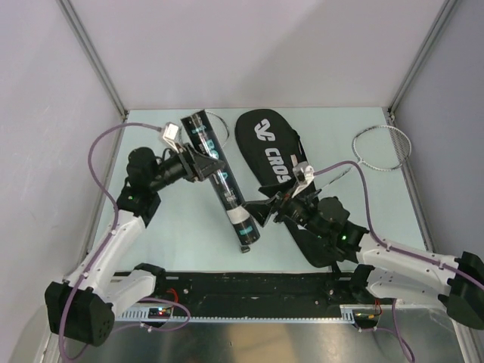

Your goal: Pack up the badminton gear

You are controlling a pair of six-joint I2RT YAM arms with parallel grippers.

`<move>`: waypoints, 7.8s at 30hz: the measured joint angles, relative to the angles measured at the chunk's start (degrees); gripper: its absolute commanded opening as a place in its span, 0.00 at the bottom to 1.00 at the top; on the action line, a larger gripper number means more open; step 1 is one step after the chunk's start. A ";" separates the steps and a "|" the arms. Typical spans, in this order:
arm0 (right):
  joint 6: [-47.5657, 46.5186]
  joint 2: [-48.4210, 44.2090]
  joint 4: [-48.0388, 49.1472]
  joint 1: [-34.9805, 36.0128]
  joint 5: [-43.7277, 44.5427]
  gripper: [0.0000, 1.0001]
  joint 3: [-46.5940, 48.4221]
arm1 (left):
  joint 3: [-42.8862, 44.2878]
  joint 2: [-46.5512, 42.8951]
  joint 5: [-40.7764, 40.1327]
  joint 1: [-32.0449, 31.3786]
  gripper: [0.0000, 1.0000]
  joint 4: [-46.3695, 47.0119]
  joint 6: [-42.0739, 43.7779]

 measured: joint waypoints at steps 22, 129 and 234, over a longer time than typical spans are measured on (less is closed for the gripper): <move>22.40 -16.68 -40.33 -15.28 16.81 0.92 -0.02 | 34.32 35.93 -36.15 23.23 0.60 -48.09 28.98; 27.26 -10.40 -15.85 -34.18 -1.03 0.58 -20.65 | 8.39 34.27 -25.29 -44.68 0.00 -4.81 0.35; 27.23 -47.63 -69.09 -26.67 -3.65 0.00 -12.79 | 26.73 53.37 -49.46 -49.57 0.36 -23.74 14.05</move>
